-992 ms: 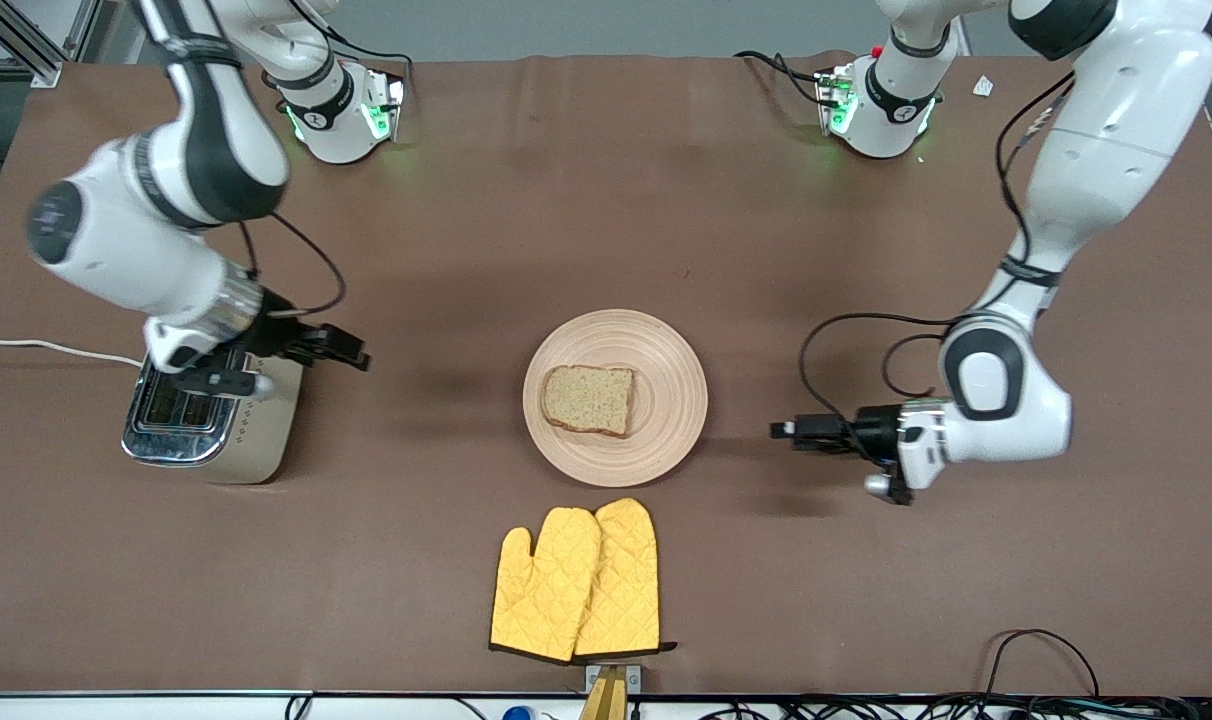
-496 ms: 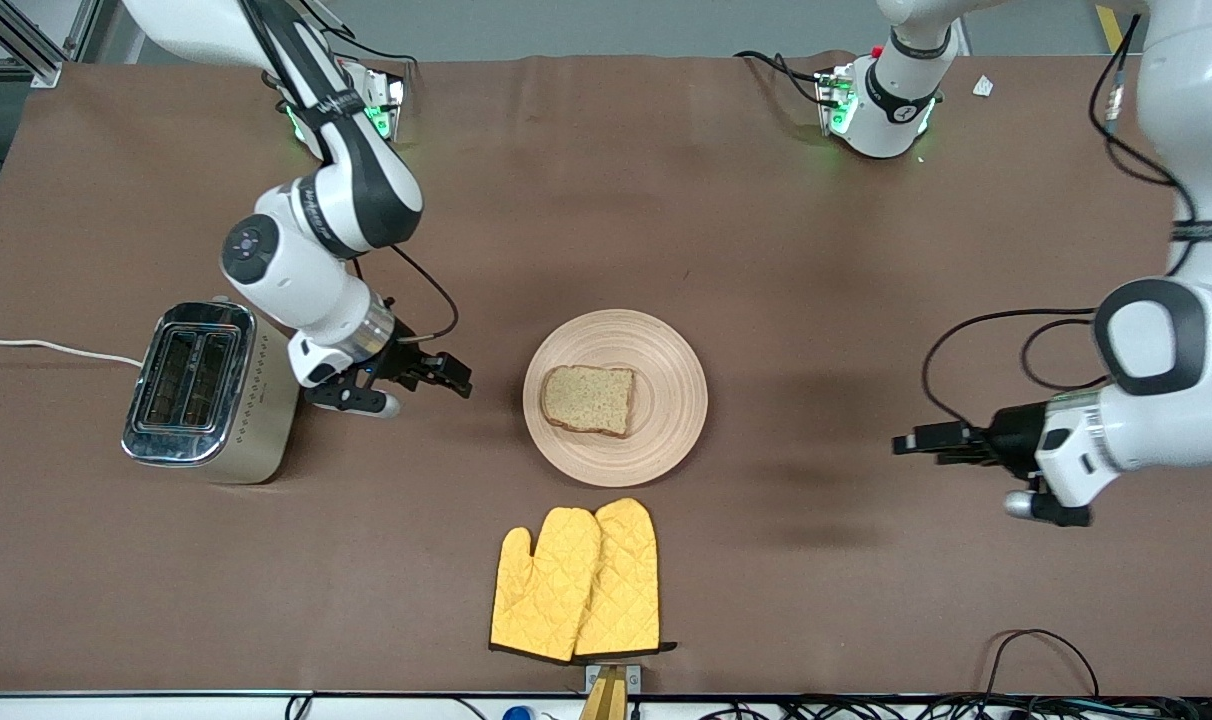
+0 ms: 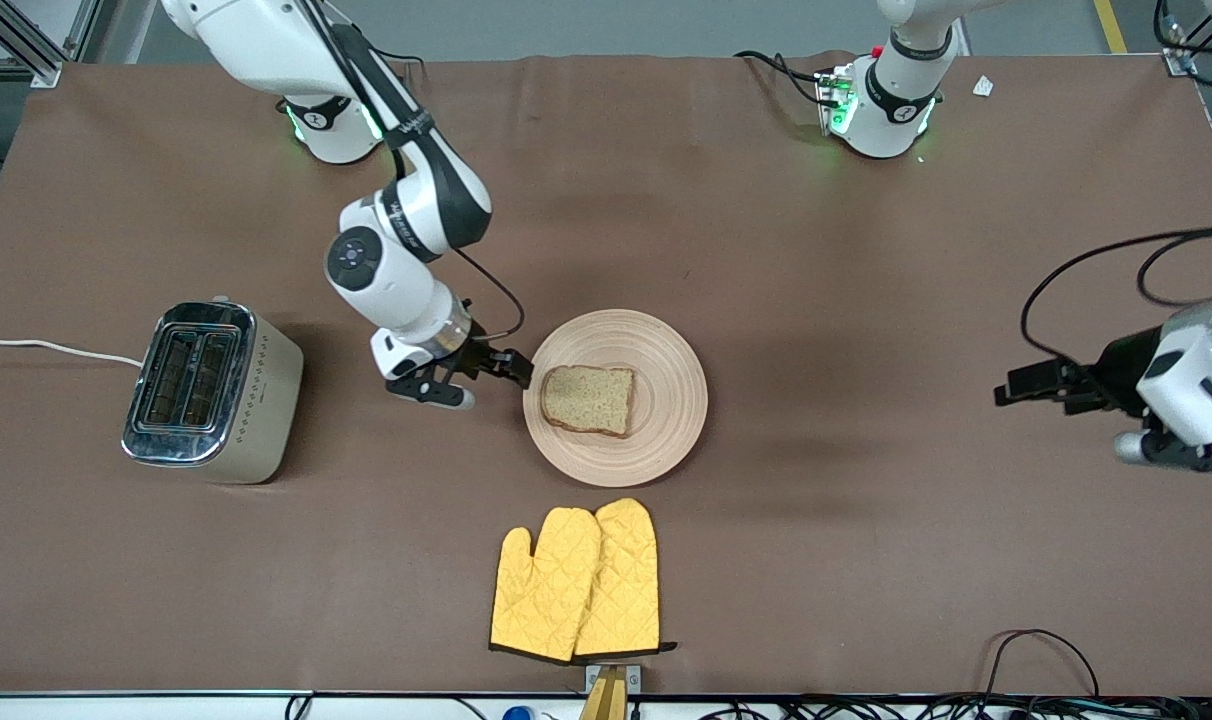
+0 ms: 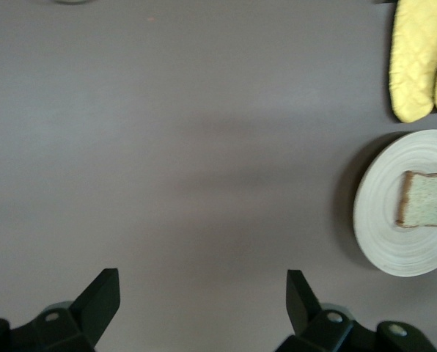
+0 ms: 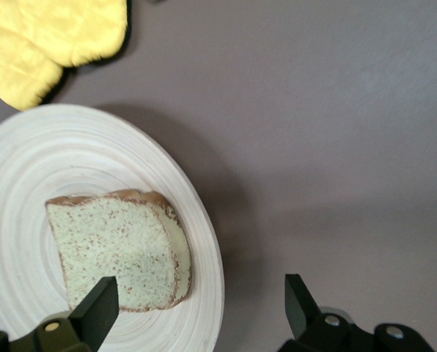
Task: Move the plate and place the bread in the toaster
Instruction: 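Lower the open right gripper over the bread slice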
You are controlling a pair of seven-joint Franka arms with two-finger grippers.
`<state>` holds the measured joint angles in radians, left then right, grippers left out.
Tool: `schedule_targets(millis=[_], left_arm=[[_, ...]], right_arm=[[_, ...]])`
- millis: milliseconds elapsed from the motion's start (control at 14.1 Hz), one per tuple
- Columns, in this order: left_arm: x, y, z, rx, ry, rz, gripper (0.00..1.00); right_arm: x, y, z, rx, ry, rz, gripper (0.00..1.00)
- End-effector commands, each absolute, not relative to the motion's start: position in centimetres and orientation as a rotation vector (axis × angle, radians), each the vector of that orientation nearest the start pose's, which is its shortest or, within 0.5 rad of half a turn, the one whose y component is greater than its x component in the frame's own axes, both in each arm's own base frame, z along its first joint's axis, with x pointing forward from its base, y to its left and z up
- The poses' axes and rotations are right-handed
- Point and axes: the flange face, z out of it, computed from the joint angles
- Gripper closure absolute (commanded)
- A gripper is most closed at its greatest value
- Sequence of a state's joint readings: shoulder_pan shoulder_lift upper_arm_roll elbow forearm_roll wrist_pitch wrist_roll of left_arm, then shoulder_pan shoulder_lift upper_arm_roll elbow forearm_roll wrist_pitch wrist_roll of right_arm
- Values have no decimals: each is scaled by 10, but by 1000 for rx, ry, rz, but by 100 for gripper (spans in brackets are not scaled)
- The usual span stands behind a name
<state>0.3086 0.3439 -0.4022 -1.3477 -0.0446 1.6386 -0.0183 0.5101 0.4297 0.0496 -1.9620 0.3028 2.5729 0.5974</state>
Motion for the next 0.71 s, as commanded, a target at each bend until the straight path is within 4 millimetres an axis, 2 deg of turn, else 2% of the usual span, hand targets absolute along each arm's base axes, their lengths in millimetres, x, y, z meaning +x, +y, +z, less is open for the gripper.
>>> schedule_targets(millis=[0, 213, 425, 638], left_arm=[[622, -28, 585, -3239, 15, 65, 0], [597, -26, 620, -3208, -11, 62, 0], [574, -21, 644, -3168, -20, 71, 0], [544, -34, 661, -3136, 6, 102, 0]], right_arm=[[539, 354, 263, -2912, 462, -114, 0], [542, 378, 258, -3013, 510, -204, 0], [554, 394, 264, -3073, 542, -162, 0], [541, 410, 247, -3095, 559, -153, 0]])
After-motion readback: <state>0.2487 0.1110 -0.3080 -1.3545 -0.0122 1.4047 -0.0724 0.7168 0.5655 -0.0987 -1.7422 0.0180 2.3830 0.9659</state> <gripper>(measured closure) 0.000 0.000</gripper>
